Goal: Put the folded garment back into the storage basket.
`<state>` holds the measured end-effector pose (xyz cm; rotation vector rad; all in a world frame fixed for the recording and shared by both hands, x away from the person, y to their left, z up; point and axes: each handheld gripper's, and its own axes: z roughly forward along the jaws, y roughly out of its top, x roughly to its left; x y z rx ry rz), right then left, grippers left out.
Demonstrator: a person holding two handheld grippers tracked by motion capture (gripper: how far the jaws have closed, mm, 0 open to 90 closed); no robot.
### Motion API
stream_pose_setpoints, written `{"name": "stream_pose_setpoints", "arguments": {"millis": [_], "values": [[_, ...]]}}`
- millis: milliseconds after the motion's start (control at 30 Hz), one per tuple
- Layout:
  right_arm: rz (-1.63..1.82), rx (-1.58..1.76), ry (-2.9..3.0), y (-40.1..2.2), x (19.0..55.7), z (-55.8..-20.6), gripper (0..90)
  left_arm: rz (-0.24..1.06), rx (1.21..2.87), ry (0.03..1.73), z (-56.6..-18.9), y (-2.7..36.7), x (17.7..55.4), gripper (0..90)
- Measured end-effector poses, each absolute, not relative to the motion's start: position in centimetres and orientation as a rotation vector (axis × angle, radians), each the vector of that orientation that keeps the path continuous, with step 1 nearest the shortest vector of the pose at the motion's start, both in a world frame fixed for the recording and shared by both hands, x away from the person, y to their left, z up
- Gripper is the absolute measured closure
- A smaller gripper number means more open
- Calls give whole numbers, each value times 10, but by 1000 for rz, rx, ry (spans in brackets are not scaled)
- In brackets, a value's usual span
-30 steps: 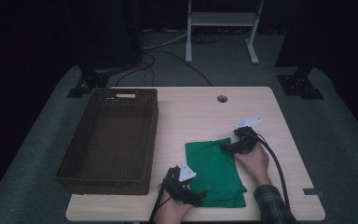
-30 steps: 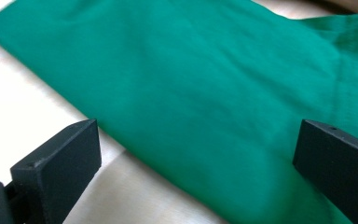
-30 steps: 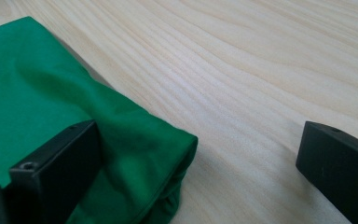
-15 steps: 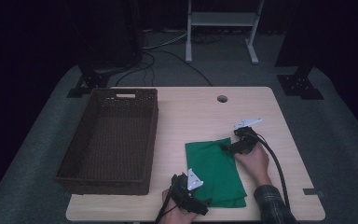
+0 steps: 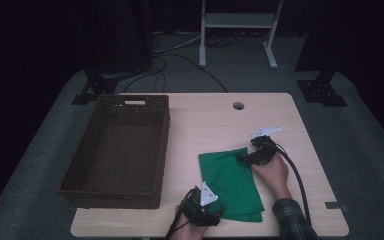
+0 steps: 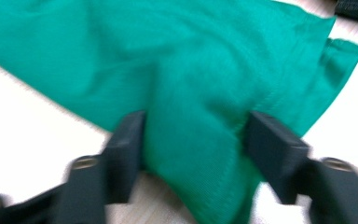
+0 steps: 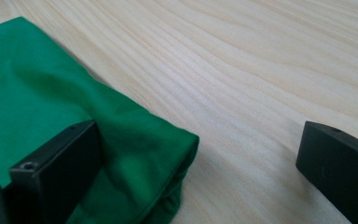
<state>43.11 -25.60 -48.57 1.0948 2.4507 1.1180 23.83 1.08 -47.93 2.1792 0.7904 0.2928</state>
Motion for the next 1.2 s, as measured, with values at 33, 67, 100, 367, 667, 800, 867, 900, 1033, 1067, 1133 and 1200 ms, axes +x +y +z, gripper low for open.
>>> {"name": "stream_pose_setpoints", "arguments": {"millis": [33, 67, 100, 367, 667, 800, 867, 900, 1033, 1067, 1133, 1200], "values": [[1118, 1094, 2451, -256, 431, -486, 0, 287, 2176, 792, -479, 11, 239, 499], [1118, 1095, 2451, -256, 431, -486, 0, 275, 2170, 796, -479, 12, 239, 566], [1117, 1095, 2450, -256, 431, -486, 0, 261, 2171, 791, -479, 12, 239, 630], [1138, 1105, 2448, -258, 427, -486, 0, 240, 2162, 800, -479, 14, 242, 717], [1153, 1044, 2469, -250, 417, -485, 106, 236, 2161, 798, -479, 15, 242, 719], [1135, 1013, 2469, -246, 412, -484, 162, 233, 2161, 798, -479, 16, 242, 723], [1141, 1001, 2476, -246, 410, -483, 212, 231, 2161, 800, -479, 16, 242, 724], [1147, 993, 2481, -245, 409, -483, 239, 230, 2161, 799, -479, 17, 243, 725], [1186, 971, 2495, -245, 404, -482, 427, 229, 2166, 801, -478, 17, 243, 726], [1192, 975, 2495, -244, 402, -482, 451, 228, 2165, 802, -478, 17, 243, 726], [1198, 986, 2494, -244, 400, -482, 506, 228, 2167, 801, -478, 17, 243, 726], [1212, 986, 2505, -243, 399, -481, 574, 228, 2170, 801, -478, 16, 243, 726]]}}
